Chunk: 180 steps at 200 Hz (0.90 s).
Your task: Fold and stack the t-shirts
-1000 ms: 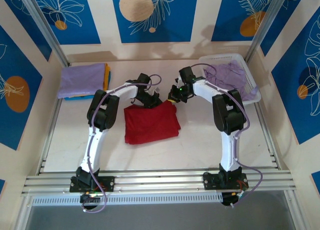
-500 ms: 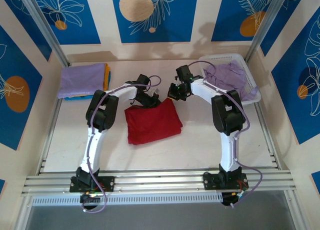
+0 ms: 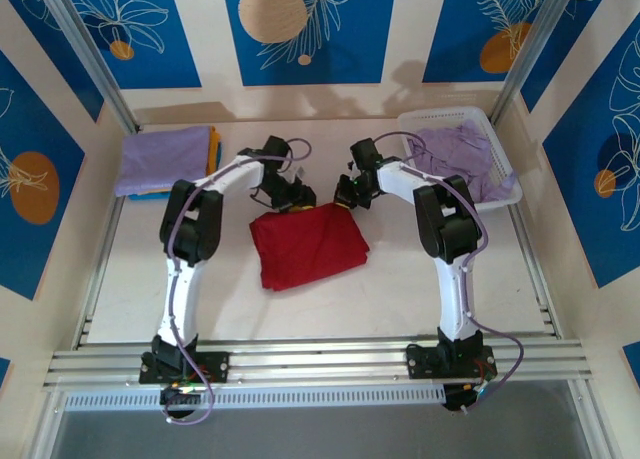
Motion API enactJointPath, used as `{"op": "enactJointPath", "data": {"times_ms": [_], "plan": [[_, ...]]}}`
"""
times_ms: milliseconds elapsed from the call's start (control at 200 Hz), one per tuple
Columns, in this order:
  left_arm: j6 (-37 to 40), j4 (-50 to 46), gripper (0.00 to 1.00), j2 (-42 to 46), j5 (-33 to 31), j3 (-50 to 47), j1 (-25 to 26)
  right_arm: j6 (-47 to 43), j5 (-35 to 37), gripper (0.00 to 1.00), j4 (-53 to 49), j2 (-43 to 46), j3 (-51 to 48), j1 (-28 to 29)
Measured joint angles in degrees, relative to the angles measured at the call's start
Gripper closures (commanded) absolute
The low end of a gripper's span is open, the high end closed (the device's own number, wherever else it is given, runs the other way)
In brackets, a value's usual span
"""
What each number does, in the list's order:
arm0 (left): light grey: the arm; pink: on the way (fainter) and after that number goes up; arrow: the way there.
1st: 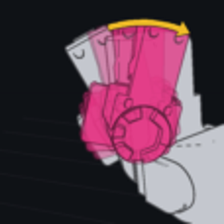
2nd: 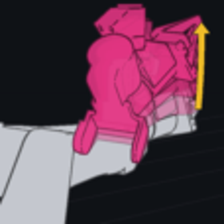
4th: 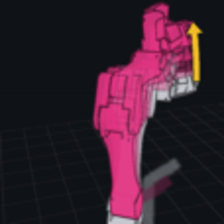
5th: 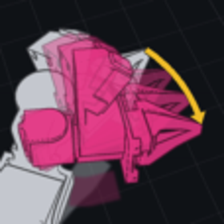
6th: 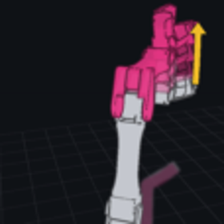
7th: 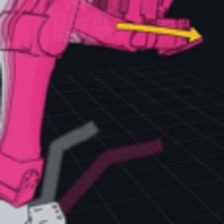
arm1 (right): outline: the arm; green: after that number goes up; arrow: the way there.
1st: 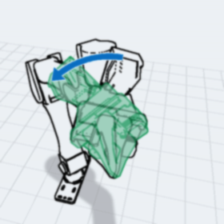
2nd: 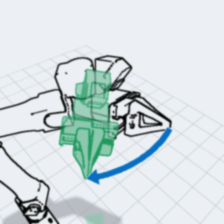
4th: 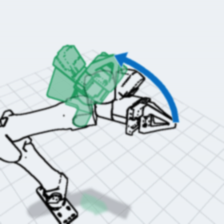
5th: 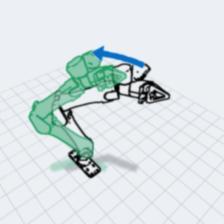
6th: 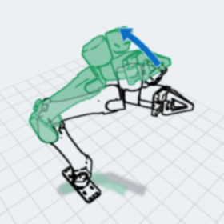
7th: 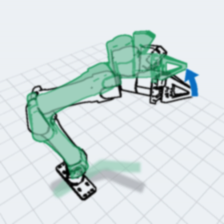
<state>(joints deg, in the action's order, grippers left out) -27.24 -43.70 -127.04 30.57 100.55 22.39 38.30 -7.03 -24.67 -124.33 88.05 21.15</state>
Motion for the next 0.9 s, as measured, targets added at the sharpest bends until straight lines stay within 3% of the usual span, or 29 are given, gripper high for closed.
{"op": "enactJointPath", "data": {"times_ms": [230, 565, 690, 900], "plan": [[4.76, -5.11, 0.47, 9.86, -8.17, -3.32, -5.68, -0.02, -0.94, 1.0, 1.57, 0.37, -1.14, -0.28], [9.33, -7.98, 0.47, 11.58, -14.4, -14.45, -5.9, -0.24, -2.25, 1.0, 2.19, 0.37, -1.55, -0.81], [9.25, -6.84, 0.54, 11.58, -14.56, -16.37, -6.01, -0.26, -2.54, 1.0, 2.21, 0.37, -1.64, -1.01], [7.96, -3.56, 0.83, 11.69, -14.62, -18.16, -6.01, -0.66, -3.06, 1.0, 2.6, 0.92, -2.6, -1.55]]}}
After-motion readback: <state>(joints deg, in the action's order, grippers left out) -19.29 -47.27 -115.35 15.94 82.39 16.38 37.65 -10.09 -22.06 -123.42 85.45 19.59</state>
